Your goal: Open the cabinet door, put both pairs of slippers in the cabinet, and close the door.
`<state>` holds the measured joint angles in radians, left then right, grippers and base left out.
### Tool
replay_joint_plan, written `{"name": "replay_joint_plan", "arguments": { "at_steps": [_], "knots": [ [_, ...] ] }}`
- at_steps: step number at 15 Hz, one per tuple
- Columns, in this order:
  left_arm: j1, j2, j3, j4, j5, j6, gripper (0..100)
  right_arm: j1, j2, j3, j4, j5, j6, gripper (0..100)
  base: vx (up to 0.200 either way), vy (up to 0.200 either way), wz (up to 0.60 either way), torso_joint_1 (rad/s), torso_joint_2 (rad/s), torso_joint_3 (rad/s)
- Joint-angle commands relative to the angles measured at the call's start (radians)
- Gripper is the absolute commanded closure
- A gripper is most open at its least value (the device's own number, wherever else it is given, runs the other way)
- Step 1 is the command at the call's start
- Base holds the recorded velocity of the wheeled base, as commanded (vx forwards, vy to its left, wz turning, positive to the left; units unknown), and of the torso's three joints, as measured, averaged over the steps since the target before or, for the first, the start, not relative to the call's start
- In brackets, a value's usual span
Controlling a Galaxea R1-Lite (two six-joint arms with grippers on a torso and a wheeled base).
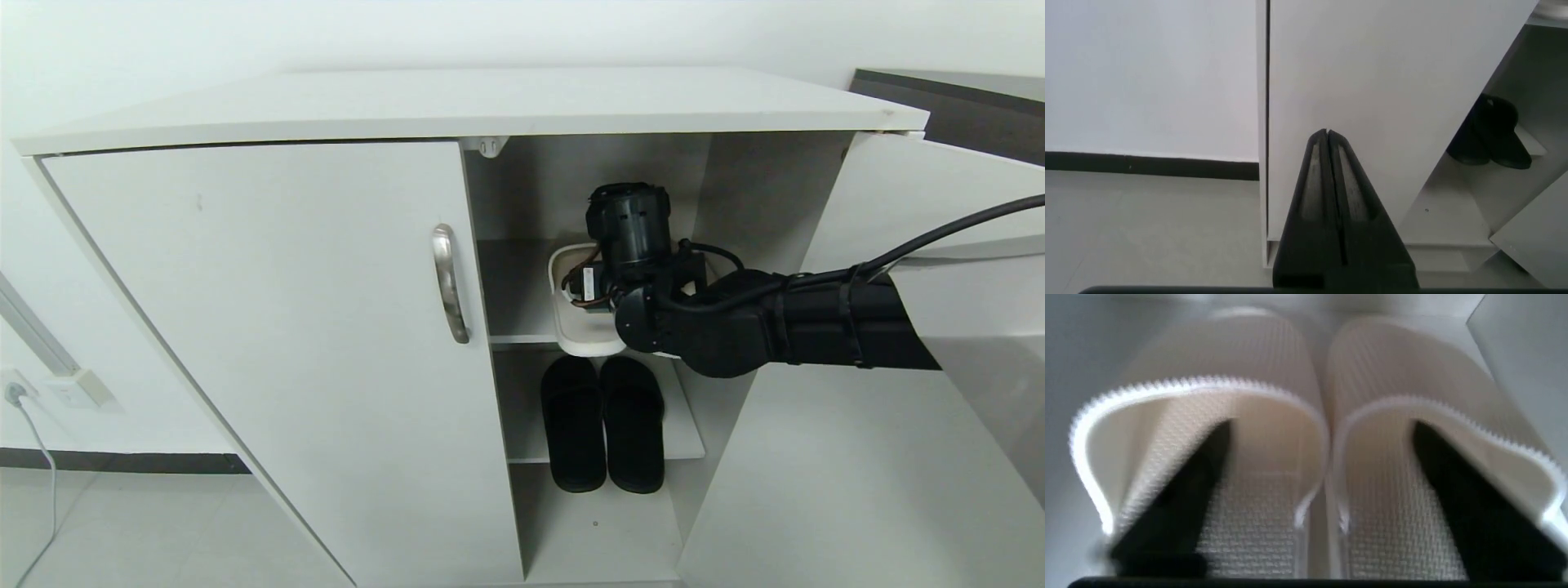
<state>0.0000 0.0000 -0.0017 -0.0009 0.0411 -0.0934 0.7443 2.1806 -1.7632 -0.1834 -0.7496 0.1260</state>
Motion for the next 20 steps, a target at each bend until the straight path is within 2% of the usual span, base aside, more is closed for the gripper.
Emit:
{"name": "replay_joint_plan", "arguments": {
  "at_steps": [1, 7, 11, 16, 18, 19, 20],
  "knots": [
    [0.002, 0.000, 0.000, -0.001, 0.000, 0.000, 100, 0.006, -0.025, 0.034, -0.001, -0.001, 0.000, 0, 0.000, 0.000, 0.00, 0.000, 0.00, 0.000],
    [0.000, 0.000, 0.000, -0.001, 0.000, 0.000, 100, 0.058, -0.167, 0.185, -0.027, -0.007, 0.009, 0, 0.000, 0.000, 0.00, 0.000, 0.00, 0.000],
    [0.002, 0.000, 0.000, 0.001, 0.000, 0.000, 100, 0.156, -0.318, 0.404, -0.114, -0.002, 0.012, 0, 0.000, 0.000, 0.00, 0.000, 0.00, 0.000],
    [0.002, 0.000, 0.000, -0.001, -0.001, 0.000, 100, 0.214, -0.449, 0.663, -0.257, 0.035, 0.037, 0, 0.000, 0.000, 0.00, 0.000, 0.00, 0.000],
    [0.000, 0.000, 0.000, 0.001, -0.001, 0.000, 100, 0.242, -0.486, 0.729, -0.278, 0.059, 0.035, 0, 0.000, 0.000, 0.00, 0.000, 0.00, 0.000],
    [0.000, 0.002, 0.000, 0.001, -0.001, 0.000, 100, 0.248, -0.492, 0.738, -0.278, 0.073, 0.035, 100, 0.000, 0.000, 0.00, 0.000, 0.00, 0.000],
    [0.002, 0.000, 0.000, 0.001, -0.001, 0.000, 100, 0.248, -0.493, 0.742, -0.278, 0.093, 0.035, 100, 0.000, 0.000, 0.00, 0.000, 0.00, 0.000]
  ]
}}
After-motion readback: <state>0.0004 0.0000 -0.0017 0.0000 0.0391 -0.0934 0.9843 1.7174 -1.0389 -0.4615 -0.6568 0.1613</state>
